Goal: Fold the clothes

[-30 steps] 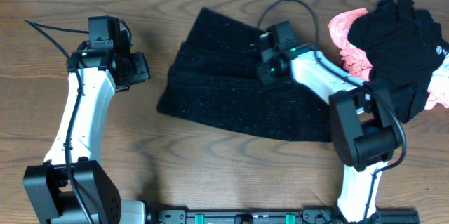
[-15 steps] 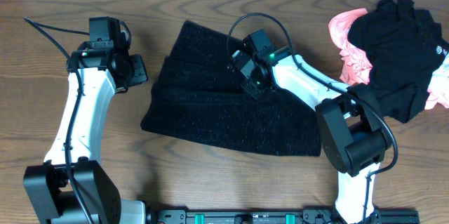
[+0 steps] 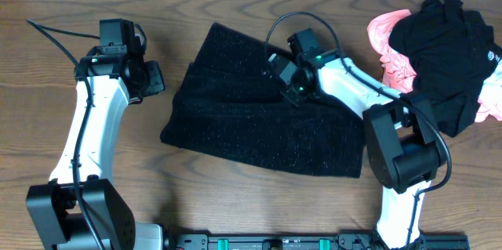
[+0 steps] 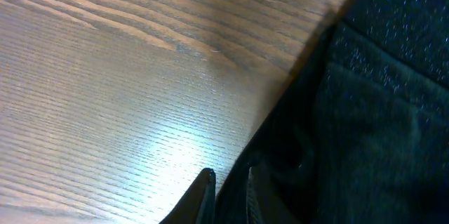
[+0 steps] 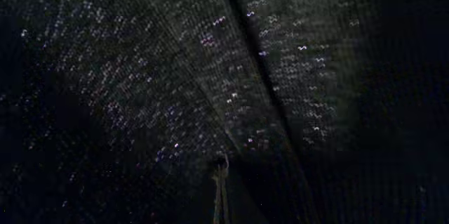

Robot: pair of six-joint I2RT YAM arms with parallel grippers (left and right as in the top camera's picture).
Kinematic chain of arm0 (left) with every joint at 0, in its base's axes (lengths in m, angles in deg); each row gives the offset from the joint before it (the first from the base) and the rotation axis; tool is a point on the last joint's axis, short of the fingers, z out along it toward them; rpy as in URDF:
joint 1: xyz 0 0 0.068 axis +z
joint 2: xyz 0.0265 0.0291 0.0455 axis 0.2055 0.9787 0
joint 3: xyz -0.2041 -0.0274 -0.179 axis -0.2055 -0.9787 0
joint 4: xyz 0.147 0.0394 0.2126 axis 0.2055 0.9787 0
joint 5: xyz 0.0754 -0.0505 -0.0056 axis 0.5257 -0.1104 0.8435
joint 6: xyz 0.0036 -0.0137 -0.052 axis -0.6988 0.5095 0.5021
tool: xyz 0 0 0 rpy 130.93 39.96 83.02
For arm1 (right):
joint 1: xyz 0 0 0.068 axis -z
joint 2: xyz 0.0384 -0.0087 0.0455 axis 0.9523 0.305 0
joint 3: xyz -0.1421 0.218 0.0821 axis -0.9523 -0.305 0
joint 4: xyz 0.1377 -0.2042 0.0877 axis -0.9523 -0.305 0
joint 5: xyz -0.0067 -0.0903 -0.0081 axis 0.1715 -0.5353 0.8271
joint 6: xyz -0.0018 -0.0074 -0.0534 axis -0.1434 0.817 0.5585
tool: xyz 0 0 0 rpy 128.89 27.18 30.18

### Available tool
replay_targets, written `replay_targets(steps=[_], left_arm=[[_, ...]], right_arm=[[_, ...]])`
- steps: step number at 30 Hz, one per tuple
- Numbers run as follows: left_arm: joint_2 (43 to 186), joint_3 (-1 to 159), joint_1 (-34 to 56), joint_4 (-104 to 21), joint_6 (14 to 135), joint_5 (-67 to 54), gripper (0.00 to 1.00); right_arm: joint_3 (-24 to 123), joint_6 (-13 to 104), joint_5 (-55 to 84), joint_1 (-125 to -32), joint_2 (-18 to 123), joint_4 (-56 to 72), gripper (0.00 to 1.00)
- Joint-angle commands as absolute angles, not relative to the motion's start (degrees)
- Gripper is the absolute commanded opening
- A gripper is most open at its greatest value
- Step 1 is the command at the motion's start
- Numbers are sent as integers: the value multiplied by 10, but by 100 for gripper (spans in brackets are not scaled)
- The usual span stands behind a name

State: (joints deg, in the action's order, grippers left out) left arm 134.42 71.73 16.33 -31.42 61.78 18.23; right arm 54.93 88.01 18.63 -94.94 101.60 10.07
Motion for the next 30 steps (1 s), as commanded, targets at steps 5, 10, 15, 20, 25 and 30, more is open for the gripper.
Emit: replay_targets(steps=[5,10,15,20,25,30], left_arm=[[1347,734,166,-314,608,191,17],[1347,734,166,-314,608,191,17],[1347,733,166,-313,608,191,17],[1347,733,166,-312,608,191,17],[1347,733,166,-311,608,190,17],[1347,733,166,-288,609,163,17]], right_arm=[[527,839,112,-946,1078,229,1],[527,837,88,-956,1121,332,1],[527,836,62,-955,1135,453,1],[574,793,43,-954,1106,451,1],[640,753,35,-953,1040,340,6],[710,721,35,-952,950,176,61]])
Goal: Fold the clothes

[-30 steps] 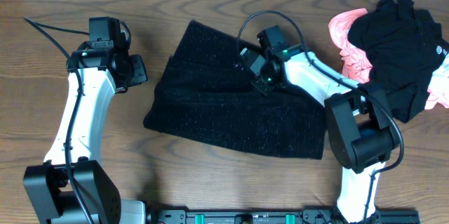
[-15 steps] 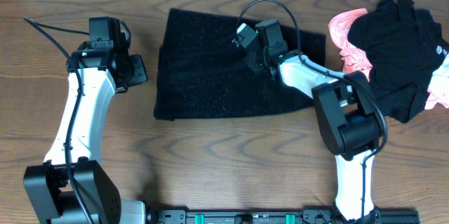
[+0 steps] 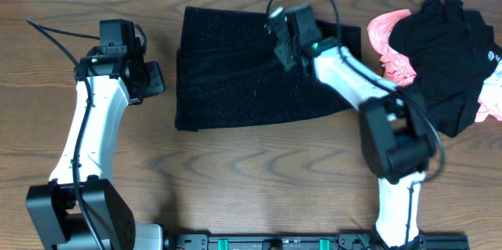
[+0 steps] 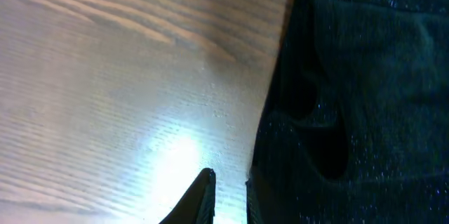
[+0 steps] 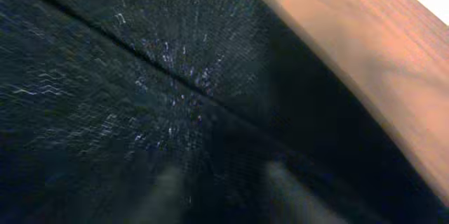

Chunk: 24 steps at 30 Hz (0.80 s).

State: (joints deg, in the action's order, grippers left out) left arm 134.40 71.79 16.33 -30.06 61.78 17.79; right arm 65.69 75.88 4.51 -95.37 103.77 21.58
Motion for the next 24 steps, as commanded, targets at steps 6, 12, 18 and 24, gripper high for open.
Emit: replay_targets(steps=[6,12,18,24], left_arm=[[1348,733,166,-239,610,93,29],[1350,723,166,-239,610,92,33],[1379,715,165,-286,590,51,36],[1437,714,165,-358,558,-28,37]], right_arm=[[737,662,70,-908,862,-4,98],[730,653,197,-804,864,-126,99],[718,725,284,-735,870,-130,98],[717,779,294,-721,872,-117,99]])
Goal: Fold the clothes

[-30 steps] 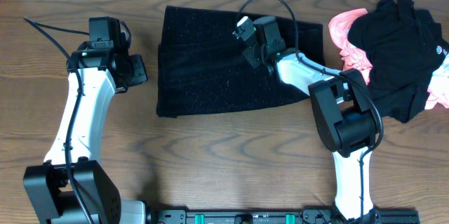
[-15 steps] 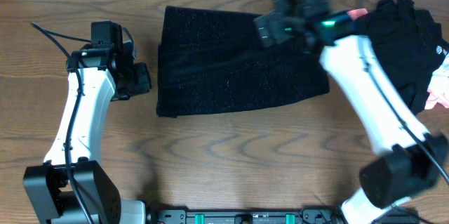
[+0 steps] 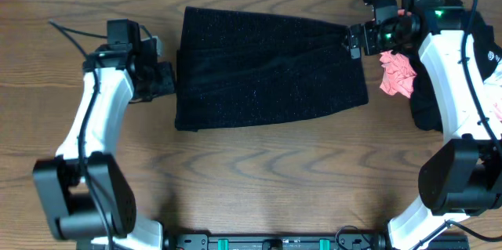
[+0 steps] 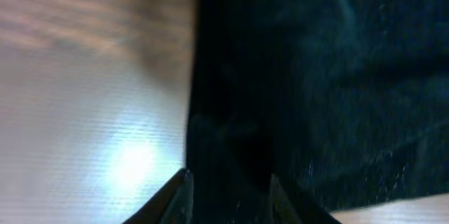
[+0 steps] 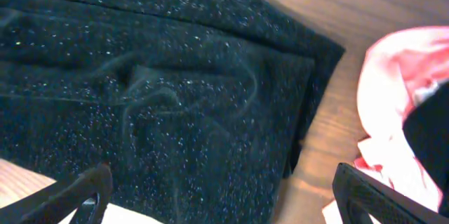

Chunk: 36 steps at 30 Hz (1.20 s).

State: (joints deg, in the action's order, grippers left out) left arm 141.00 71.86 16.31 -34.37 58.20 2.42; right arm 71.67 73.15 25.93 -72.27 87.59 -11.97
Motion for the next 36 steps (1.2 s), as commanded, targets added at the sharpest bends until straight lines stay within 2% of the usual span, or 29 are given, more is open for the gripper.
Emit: replay_targets(steps=[1,11,20,24,30,36], left_arm=[[1448,714,165,-369,558,-40,37],[1476,714,165,-414,558,-104,37],[1476,714,165,-402,543,-172,37],[1476,714,165,-386,508,-169,37],[1476,714,166,-365,503,-47,37],[1475,714,166,-343,503,-40,37]], right_arm=[[716,783,294,-721,874,-116,99],[715,788,295,-718,942,-105,92],[715,788,307,-713,977,-94,89],[715,788,307,-706,977,-96,89],[715,788,307,-693,977,-97,88],[715,788,307,-690,977,-99,87]])
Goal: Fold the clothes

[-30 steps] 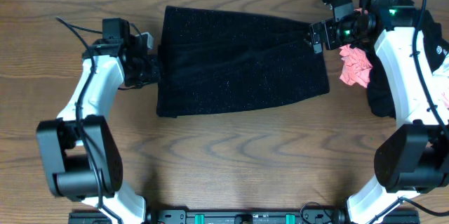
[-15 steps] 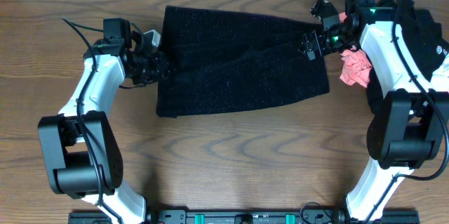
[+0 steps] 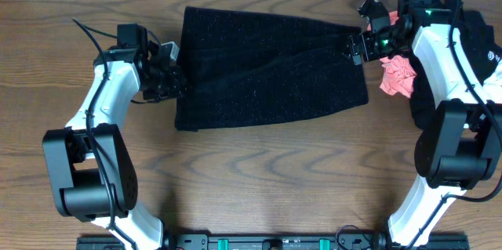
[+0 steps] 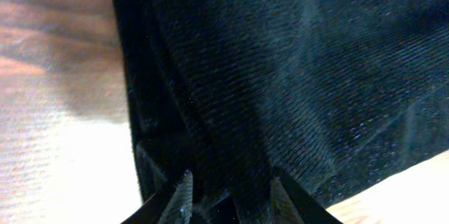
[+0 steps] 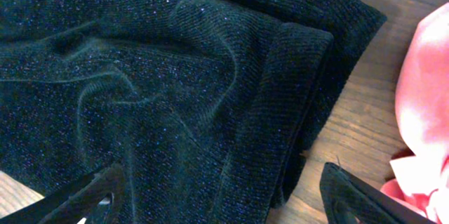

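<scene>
A black glittery garment (image 3: 267,66), folded into a rough rectangle, lies flat at the back middle of the table. My left gripper (image 3: 176,77) is at its left edge. In the left wrist view that gripper (image 4: 231,178) is open, and a ridge of the black cloth (image 4: 231,97) runs between its fingers. My right gripper (image 3: 354,46) is at the garment's right edge. In the right wrist view it (image 5: 223,171) hangs wide open above the hem (image 5: 302,97), holding nothing.
A pile of other clothes sits at the back right corner: a pink piece (image 3: 394,71) under a black garment (image 3: 463,38). The pink cloth (image 5: 424,76) lies just right of my right gripper. Bare wood table (image 3: 259,179) runs along the front.
My left gripper has moved right, from just beside the garment's left edge onto it, with cloth now between its open fingers. My right gripper has come closer to the right hem. The garment has not moved.
The garment first lay skewed at mid-table, my right gripper shut in its middle and the left shut beside it. A second later it lay square at the back. Then both grippers were open near its two ends, and now they are at its edges.
</scene>
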Robot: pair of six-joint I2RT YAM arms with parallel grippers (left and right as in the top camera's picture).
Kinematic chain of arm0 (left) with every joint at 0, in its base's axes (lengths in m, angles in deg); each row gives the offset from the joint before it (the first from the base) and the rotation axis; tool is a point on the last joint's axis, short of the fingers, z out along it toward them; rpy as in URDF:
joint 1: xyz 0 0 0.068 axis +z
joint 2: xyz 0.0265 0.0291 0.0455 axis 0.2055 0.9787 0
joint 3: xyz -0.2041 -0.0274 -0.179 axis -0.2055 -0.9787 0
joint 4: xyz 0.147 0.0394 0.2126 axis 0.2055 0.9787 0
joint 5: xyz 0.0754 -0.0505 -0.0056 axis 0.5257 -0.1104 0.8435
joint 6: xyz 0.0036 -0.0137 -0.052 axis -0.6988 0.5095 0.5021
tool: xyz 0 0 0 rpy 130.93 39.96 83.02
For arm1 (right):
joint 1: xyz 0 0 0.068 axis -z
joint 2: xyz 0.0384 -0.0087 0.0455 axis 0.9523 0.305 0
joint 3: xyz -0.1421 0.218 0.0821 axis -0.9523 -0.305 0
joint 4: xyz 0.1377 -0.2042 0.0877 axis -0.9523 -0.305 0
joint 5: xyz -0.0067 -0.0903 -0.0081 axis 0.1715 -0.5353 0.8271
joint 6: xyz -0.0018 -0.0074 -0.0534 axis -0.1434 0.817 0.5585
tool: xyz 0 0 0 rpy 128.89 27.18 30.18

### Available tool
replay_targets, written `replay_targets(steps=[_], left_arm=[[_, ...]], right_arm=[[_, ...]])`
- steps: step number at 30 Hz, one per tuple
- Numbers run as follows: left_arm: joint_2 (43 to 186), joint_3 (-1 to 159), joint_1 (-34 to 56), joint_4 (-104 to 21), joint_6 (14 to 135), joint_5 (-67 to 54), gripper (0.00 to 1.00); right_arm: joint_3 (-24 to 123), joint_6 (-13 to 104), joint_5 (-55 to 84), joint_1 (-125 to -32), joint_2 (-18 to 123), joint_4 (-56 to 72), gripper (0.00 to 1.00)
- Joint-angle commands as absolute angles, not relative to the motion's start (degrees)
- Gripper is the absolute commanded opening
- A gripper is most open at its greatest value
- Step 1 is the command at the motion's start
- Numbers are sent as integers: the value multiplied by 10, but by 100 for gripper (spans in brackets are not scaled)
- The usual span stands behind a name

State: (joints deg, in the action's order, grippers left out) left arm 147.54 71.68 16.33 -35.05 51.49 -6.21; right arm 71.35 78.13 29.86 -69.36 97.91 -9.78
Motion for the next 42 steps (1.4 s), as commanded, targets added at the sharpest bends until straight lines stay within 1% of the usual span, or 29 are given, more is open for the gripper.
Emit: replay_targets(steps=[1,8,14,30,42], left_arm=[[1474,715,166,-339,503,-40,36],[1435,718,166,-298,503,-40,36],[1400,718,165,-295,498,-40,36],[1435,713,159,-302,494,-40,36],[1469,713,127,-341,494,-40,37]], right_arm=[[715,788,307,-690,977,-99,87],[715,788,307,-690,978,-100,87],[715,788,307,-690,979,-104,87],[715,788,307,-689,980,-111,86],[715,791,307,-689,980,-111,86]])
